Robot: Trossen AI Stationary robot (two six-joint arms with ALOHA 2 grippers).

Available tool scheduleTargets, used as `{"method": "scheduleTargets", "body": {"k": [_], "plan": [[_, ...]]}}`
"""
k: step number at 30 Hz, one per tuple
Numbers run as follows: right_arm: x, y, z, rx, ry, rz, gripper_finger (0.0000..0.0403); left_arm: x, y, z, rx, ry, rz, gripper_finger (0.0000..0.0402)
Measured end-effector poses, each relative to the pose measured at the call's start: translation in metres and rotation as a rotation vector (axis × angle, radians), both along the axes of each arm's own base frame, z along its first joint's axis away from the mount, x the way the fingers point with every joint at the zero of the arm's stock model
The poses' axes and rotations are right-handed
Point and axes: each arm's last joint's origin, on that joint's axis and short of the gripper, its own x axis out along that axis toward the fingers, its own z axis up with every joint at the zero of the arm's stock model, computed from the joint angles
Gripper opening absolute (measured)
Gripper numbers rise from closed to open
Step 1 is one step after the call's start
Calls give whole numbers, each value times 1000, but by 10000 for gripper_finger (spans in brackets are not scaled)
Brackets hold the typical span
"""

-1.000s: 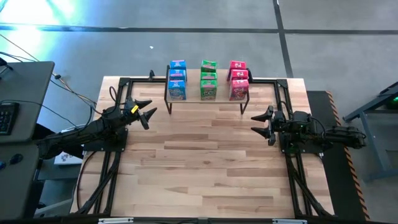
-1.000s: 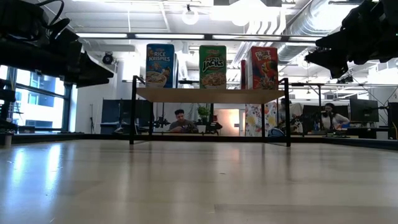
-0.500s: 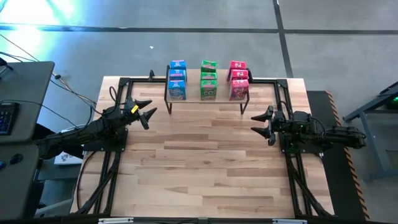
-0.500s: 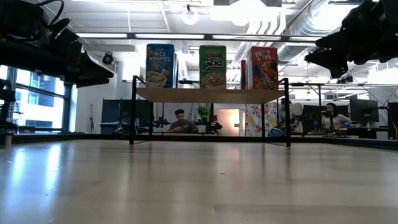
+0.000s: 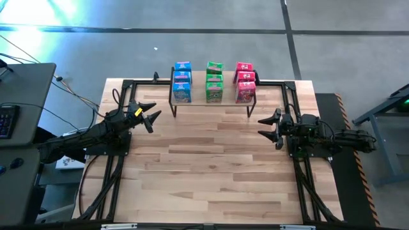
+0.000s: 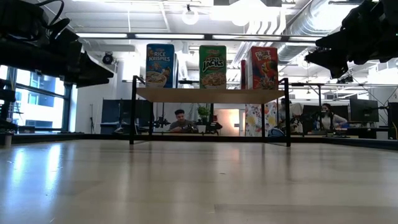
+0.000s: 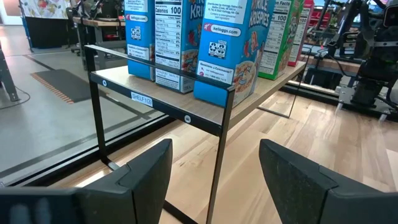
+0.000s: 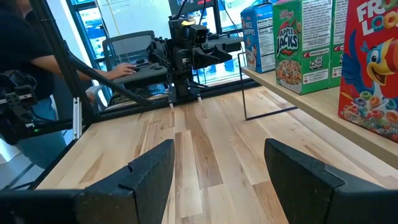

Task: Stack cereal on shelf
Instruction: Return to Home Position

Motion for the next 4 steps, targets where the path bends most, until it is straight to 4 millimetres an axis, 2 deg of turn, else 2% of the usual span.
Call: {"method": "scheduleTargets", "body": {"k": [4], "plan": [[0, 0, 0, 0, 0, 0, 242, 0, 0, 0, 0, 0, 0, 232]]}}
